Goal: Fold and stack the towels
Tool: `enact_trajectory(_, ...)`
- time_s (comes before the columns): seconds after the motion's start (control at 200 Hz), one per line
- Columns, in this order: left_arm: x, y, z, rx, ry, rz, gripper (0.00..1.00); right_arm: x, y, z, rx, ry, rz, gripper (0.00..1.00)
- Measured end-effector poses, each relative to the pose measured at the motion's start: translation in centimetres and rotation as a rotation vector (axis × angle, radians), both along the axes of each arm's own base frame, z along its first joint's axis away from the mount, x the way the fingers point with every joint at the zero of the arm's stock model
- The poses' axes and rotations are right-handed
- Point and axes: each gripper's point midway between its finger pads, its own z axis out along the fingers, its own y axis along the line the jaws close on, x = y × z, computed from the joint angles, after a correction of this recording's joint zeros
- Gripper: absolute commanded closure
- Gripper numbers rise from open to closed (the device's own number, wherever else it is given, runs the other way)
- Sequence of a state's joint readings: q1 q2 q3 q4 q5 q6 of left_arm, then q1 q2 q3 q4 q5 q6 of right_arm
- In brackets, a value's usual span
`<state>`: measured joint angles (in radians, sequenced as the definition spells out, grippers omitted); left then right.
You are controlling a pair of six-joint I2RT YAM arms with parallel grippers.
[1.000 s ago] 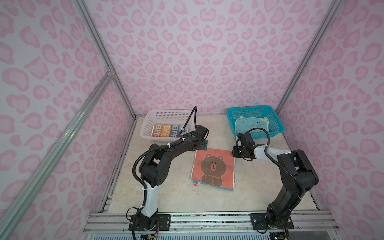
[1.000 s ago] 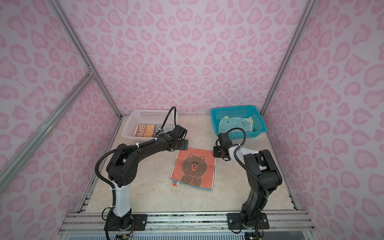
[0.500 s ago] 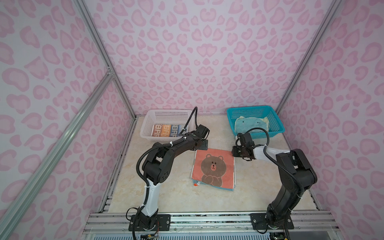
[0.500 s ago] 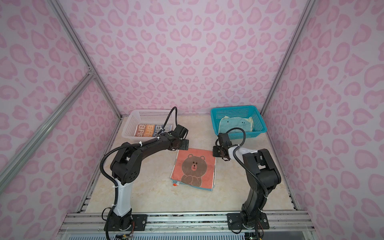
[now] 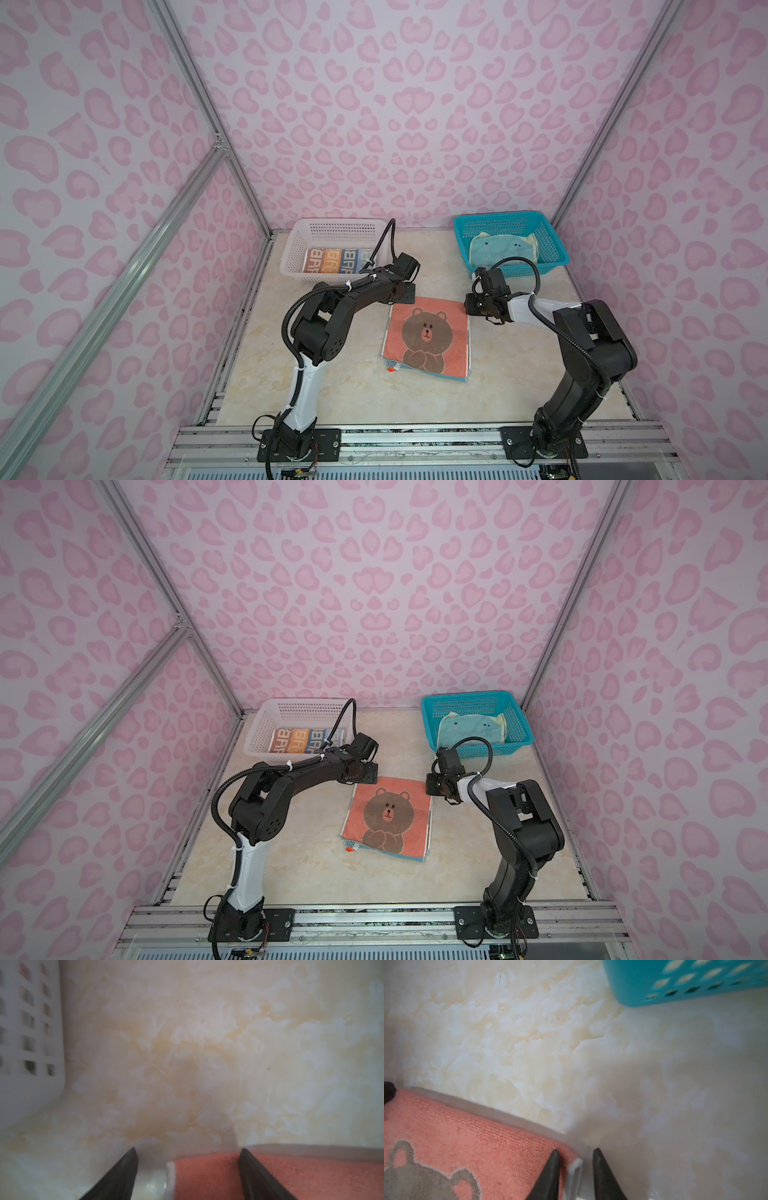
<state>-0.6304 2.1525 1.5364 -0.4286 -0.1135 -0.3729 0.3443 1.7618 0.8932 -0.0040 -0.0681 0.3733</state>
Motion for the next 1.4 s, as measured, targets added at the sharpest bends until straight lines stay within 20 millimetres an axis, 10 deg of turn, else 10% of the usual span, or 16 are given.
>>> enact_trajectory(0.49, 0.6, -1.1, -0.2, -0.045, -0.021, 0.011, 0.98, -0.4, 0.8, -0.2, 0.012, 0.004, 0.015, 1.0)
enact_trajectory(0.755, 0.2, -1.2, -0.1, -0.052, -0.022, 0.008, 0.97, -0.8, 0.7, 0.0, 0.015, 0.002, 0.015, 1.0)
enact_trajectory(0.97, -0.5, -0.5, 1.1, -0.033, -0.033, 0.013, 0.4, -1.1, 0.4, 0.2, 0.007, 0.009, 0.015, 0.85)
enact_trajectory(1.4, -0.6, 0.7, 2.7, -0.014, -0.057, 0.065, 0.49, -1.4, 0.0, 0.0, -0.007, 0.013, 0.007, 0.79)
